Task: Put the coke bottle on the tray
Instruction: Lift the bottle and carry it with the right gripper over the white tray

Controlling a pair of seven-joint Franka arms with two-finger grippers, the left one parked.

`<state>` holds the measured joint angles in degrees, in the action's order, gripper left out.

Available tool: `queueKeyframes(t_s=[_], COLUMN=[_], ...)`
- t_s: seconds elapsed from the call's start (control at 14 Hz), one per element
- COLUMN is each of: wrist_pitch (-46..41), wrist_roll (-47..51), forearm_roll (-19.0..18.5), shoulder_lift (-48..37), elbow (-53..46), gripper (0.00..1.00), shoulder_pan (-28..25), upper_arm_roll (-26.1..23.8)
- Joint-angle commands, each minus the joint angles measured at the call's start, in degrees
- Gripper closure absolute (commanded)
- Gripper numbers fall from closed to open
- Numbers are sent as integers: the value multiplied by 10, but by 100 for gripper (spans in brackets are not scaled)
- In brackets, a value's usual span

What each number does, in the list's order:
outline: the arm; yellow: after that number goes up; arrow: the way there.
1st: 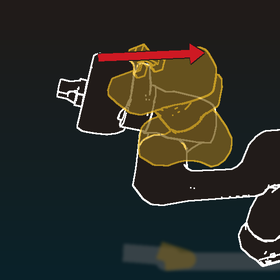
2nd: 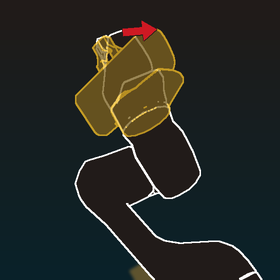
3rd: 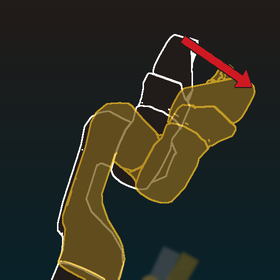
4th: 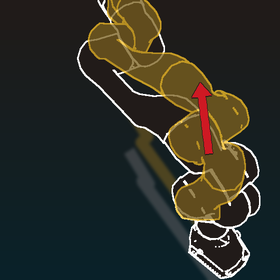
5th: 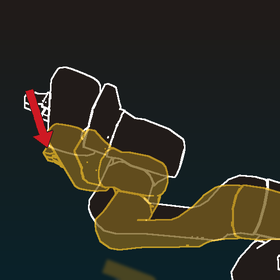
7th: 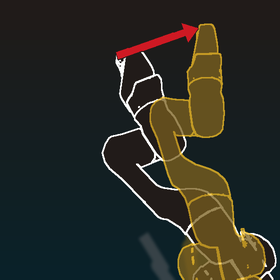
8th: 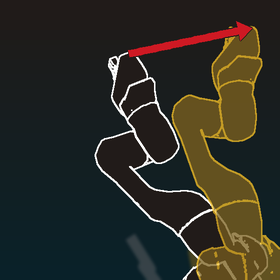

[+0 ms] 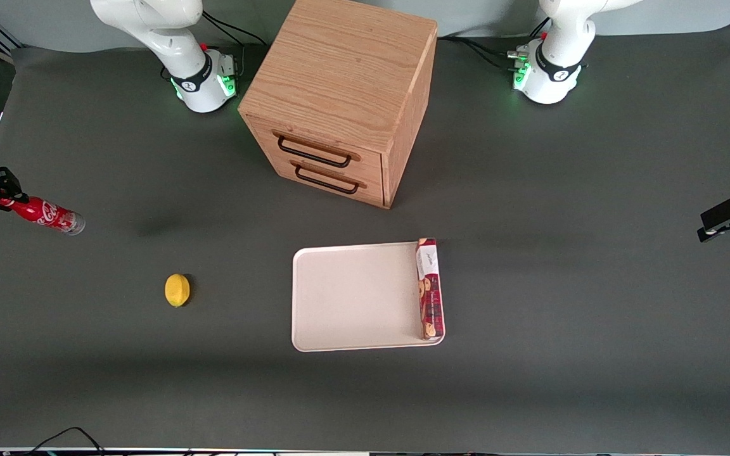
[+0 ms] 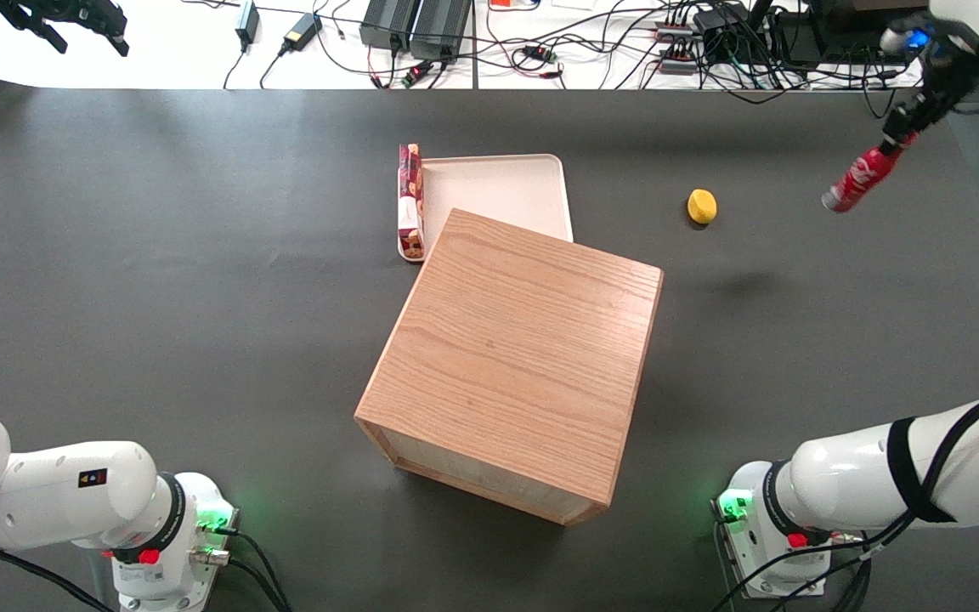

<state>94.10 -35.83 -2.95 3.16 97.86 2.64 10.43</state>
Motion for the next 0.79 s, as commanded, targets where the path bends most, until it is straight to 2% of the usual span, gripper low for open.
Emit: queueKeyframes(t_s=[0.0,0.07,0.21,0.29,0.36,0.5,0.57,0.71], wrist_pitch=[-42,-42,-39,-33,-22,33,56,84], wrist_roll=[146,218,401,493,572,651,668,726], forearm_roll=[8,12,54,60,54,43,37,-4], shoulder_lift=[17,33,89,122,160,206,222,262], elbow=[-89,-115,-166,-190,-218,-231,-227,-217], gripper=[100,100,100,100,100,100,100,100], shoulder_pan=[-6,-7,-11,-21,-32,-41,-54,-83], upper_arm_roll=[-113,-157,-236,-276,-309,-345,-356,-357])
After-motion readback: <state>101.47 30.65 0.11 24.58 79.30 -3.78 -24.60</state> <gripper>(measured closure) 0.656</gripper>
